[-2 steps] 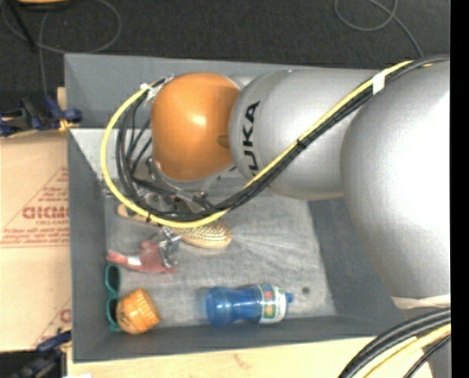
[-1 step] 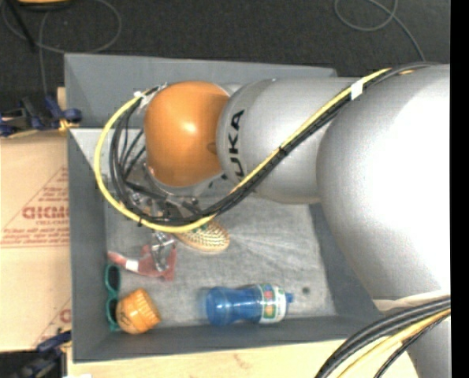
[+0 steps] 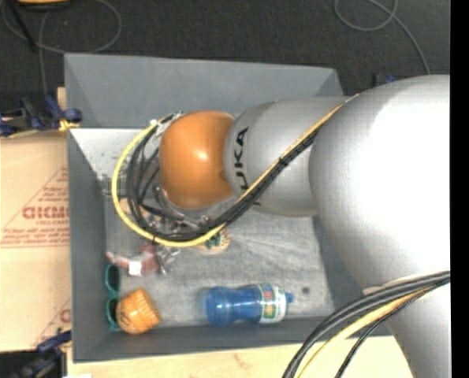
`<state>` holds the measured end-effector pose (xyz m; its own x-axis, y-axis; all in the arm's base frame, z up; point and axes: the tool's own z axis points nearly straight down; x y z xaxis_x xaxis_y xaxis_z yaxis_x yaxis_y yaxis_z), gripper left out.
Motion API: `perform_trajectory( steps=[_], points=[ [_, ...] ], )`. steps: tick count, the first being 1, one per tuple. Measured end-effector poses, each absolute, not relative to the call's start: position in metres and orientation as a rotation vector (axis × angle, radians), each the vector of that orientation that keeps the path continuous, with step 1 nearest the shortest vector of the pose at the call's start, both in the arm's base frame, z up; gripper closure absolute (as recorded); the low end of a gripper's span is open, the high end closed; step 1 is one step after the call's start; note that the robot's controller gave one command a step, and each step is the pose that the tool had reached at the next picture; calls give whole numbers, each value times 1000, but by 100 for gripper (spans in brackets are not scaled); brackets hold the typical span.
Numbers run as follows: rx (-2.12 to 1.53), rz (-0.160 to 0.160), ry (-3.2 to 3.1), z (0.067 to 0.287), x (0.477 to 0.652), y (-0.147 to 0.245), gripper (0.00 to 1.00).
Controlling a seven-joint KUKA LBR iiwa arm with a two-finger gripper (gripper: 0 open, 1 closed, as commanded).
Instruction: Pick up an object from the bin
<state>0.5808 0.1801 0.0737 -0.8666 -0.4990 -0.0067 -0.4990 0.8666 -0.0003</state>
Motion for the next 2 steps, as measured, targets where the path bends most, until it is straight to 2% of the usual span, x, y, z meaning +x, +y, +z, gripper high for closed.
perform_trajectory(
  steps=[1,2],
  points=[
    [-809,2,3029,74,581,180,100],
    [-846,1,3019,223,576,191,100]
  ],
)
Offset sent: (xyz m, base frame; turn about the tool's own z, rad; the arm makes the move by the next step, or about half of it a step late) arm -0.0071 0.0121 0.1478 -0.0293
